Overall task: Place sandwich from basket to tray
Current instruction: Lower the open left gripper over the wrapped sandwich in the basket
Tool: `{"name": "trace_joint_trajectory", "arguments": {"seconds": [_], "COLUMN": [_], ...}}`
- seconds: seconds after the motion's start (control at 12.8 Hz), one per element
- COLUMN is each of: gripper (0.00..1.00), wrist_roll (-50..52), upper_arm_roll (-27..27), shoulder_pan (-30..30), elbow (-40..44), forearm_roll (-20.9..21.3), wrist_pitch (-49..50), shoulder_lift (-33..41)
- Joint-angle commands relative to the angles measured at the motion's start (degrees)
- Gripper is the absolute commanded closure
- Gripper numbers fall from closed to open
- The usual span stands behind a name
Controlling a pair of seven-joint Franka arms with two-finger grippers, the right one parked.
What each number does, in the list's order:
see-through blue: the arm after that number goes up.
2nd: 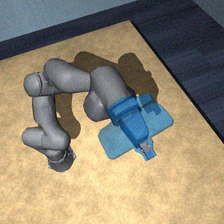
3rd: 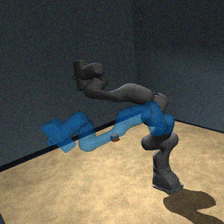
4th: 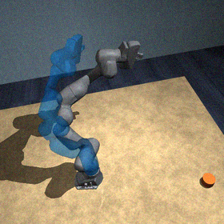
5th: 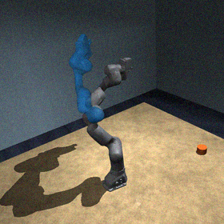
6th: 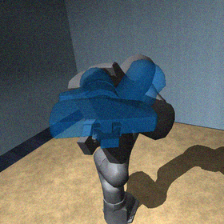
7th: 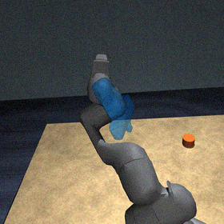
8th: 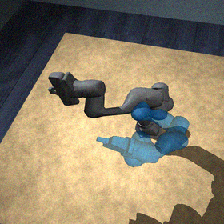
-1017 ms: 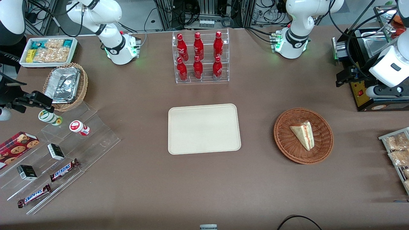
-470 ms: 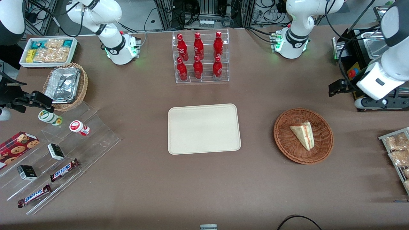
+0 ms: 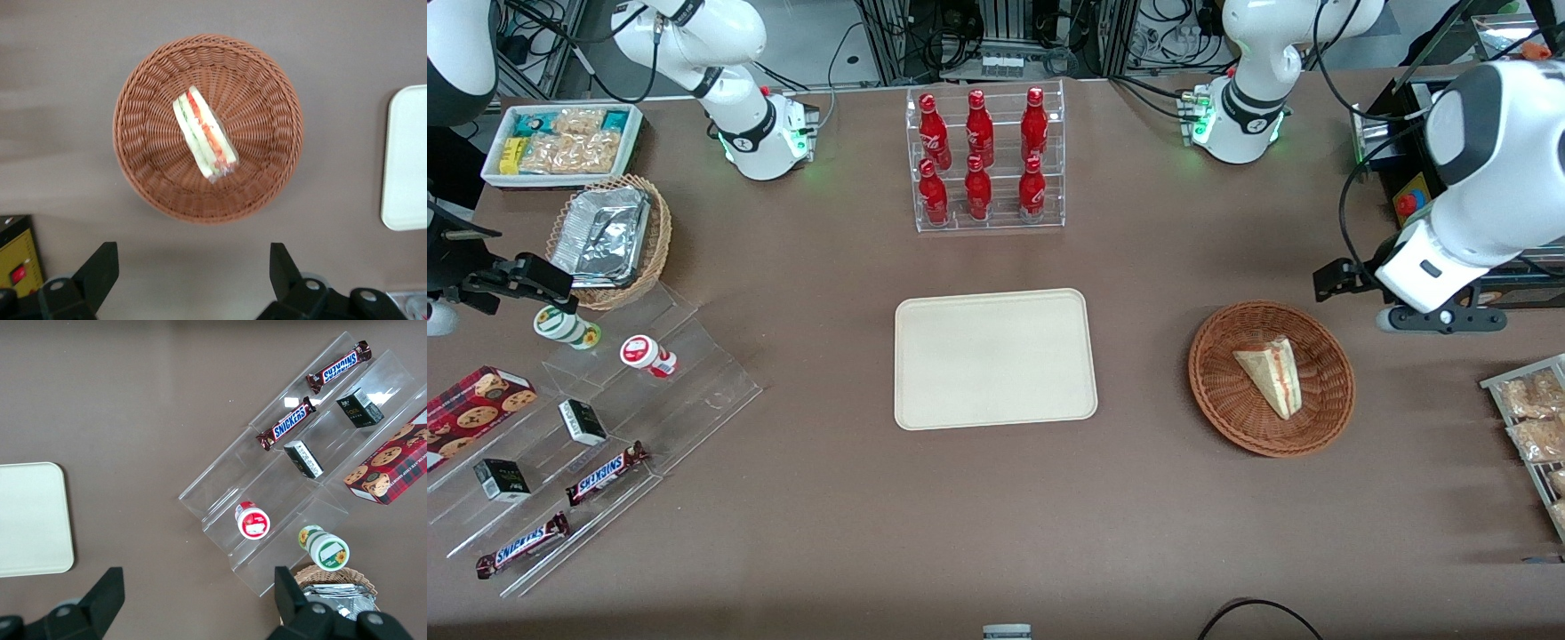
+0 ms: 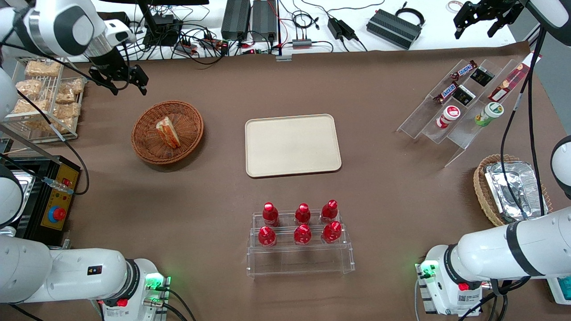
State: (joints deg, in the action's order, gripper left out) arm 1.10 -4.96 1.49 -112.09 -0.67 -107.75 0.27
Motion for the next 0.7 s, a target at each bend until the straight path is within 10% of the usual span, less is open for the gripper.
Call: {"name": "trace_joint_trajectory", "arguments": {"seconds": [0.0, 0.63], "gripper": [0.0, 0.0], "wrist_roll": [0.5, 18.3], "upper_arm_roll": [-0.3, -0.3], "shoulder_pan": [0.5, 0.5], "elbow": [-6.4, -12.1], "forearm_roll": [0.4, 0.5], "wrist_pitch": [-8.1, -19.9], "shoulder_lift": [0.8, -1.2]}}
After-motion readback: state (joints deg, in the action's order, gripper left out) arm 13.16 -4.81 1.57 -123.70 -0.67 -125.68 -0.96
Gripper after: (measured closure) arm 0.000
